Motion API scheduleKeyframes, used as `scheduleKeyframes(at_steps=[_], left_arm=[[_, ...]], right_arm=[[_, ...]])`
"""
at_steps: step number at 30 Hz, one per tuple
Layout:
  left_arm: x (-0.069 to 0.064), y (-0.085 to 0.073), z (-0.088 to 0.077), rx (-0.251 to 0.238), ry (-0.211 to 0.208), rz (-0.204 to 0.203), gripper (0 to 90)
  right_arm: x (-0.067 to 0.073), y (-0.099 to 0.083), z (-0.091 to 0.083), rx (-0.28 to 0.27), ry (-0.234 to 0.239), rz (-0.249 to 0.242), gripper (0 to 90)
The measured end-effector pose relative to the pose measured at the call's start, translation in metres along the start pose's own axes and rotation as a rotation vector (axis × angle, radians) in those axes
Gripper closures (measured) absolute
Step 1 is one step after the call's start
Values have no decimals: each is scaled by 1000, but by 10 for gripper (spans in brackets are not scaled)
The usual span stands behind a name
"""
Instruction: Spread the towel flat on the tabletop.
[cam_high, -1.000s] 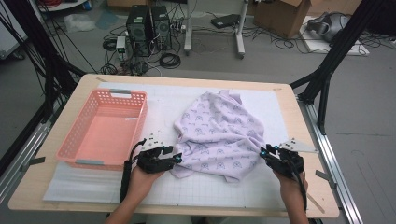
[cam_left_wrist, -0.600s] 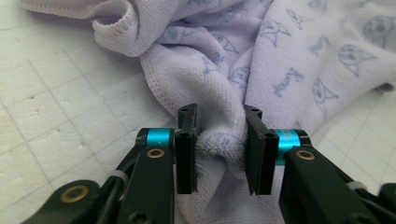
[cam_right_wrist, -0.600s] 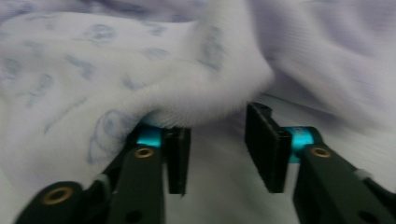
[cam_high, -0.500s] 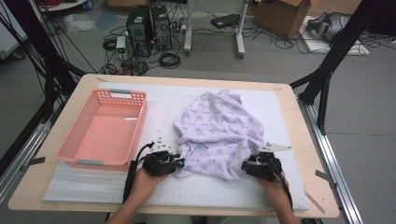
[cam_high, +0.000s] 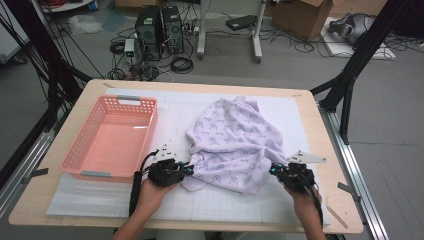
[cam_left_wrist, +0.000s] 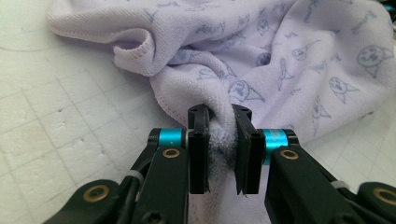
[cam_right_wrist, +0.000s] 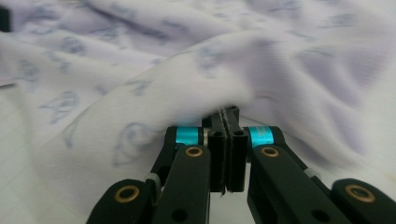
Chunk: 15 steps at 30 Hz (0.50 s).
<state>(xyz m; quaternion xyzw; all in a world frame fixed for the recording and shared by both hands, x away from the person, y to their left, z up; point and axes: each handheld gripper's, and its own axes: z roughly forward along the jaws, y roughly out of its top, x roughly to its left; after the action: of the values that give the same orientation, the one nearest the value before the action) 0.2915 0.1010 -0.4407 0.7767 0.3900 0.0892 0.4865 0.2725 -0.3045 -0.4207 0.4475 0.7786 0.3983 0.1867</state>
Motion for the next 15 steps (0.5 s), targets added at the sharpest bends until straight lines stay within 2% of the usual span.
scheduleKeyframes(at_steps=[3,5,6,7,8,9,10,12,15], left_arm=[[0,0,-1,-13,16,4,786],[-1,0,-1,-20,27,3,786],[-1,0,-1,-19,27,5,783],[-1,0,0,-18,28,3,768],[-1,0,1,-9,27,-5,723],[0,-1,3,3,21,-15,659],[0,-1,4,11,15,-19,606],[0,-2,6,24,15,-8,564],[-1,-2,7,33,6,-9,534]], right_arm=[[-14,-3,-17,-19,-70,44,900],[-21,-5,-26,-5,-142,49,900],[-26,-6,-29,-1,-153,58,900],[-29,-8,-31,-3,-145,79,900],[-32,-10,-30,8,-110,102,893],[-31,-12,-26,11,-71,99,861],[-29,-14,-21,13,-43,84,780],[-21,-14,-8,38,15,60,679],[-6,-13,14,70,135,27,594]])
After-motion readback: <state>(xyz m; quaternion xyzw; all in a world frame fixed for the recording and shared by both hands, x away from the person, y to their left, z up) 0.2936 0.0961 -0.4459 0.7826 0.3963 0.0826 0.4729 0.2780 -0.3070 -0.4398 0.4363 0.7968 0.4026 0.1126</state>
